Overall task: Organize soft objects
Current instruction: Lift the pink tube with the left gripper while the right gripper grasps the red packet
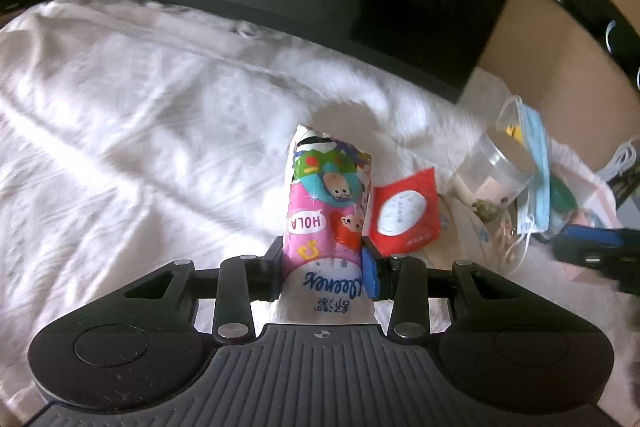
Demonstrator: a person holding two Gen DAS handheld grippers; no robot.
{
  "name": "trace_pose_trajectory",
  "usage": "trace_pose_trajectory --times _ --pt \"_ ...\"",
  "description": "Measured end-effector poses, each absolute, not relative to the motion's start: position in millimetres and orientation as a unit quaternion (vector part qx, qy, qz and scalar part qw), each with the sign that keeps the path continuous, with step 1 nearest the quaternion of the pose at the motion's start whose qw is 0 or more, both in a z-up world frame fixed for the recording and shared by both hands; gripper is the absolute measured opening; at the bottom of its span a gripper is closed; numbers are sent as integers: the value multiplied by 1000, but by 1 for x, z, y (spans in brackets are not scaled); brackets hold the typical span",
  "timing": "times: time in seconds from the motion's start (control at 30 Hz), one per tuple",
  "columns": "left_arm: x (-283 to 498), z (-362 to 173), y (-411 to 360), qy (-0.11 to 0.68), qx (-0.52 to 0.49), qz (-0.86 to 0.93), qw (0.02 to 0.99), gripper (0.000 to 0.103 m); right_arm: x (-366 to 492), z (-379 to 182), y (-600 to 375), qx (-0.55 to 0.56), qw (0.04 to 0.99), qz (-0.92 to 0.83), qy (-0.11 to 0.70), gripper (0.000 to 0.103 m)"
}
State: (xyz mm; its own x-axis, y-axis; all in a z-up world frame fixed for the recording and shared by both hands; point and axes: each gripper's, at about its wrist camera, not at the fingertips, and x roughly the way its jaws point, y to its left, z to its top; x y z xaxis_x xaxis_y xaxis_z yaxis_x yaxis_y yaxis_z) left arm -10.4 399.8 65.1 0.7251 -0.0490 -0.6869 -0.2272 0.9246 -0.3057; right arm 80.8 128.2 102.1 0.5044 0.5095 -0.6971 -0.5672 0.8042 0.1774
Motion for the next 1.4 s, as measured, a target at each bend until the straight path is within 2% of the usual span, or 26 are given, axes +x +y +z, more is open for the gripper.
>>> trace_pose_trajectory --times 0.3,0.47,0.57,0.6,0.63,0.67,0.7,0.73,0.93,1.1,1.4 --pt "-45 56 426 363 -243 64 897 42 121 64 225 -52 860 280 423 59" --pt "-55 52 434 365 -255 73 892 42 131 49 259 -99 858 294 410 59" --pt "-61 50 438 366 -261 79 890 42 136 42 272 -95 840 312 432 55" --pt "-62 49 439 367 -261 79 889 42 135 40 276 -91 837 319 435 45" --pt "-64 49 439 368 -261 79 889 42 134 39 278 -93 834 325 437 27" --pt "-64 48 440 370 -261 79 888 42 132 37 282 -102 830 329 439 22" --pt "-64 47 441 373 -261 80 887 42 130 36 286 -110 829 331 437 7" --pt "-63 46 442 374 -262 80 886 42 128 38 286 -112 826 339 437 6" --pt "-49 53 432 369 -253 58 892 42 110 93 250 -84 828 387 397 5" --pt "-29 64 395 373 -229 -9 899 42 89 133 184 -69 837 394 373 5" --pt "2 59 258 433 -174 -205 860 42 53 125 27 -93 870 275 399 5"
